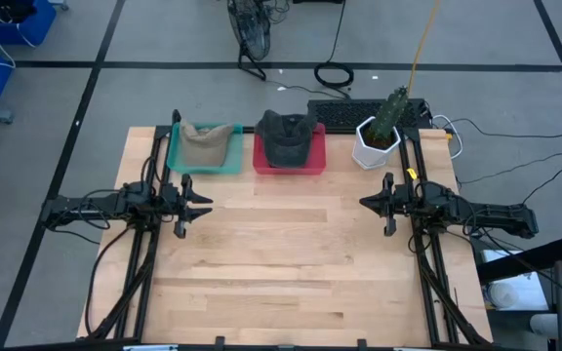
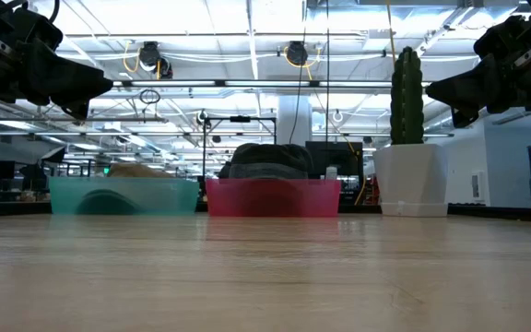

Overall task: Pick & Place hat
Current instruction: Return to Home Position

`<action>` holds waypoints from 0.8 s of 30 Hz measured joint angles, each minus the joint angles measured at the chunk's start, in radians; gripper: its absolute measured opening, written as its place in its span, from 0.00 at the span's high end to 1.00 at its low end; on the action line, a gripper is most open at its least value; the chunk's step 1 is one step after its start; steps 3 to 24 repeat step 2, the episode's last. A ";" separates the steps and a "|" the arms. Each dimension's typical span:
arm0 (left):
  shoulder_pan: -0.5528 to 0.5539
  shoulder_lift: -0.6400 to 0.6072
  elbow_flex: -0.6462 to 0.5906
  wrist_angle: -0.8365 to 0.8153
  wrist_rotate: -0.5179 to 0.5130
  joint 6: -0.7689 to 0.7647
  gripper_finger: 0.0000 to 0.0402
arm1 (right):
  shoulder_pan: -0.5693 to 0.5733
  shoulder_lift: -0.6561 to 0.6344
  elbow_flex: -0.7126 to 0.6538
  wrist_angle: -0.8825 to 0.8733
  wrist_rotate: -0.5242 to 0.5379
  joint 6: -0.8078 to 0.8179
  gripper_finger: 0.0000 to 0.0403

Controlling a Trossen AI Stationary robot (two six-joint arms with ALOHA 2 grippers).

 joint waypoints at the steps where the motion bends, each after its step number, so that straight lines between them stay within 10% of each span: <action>1: 0.000 0.000 0.000 0.000 0.000 0.000 0.72 | 0.000 0.000 0.000 0.000 0.000 0.000 1.00; 24: 0.000 0.000 0.000 0.000 0.000 0.000 0.72 | 0.000 0.000 0.000 0.000 0.000 0.000 1.00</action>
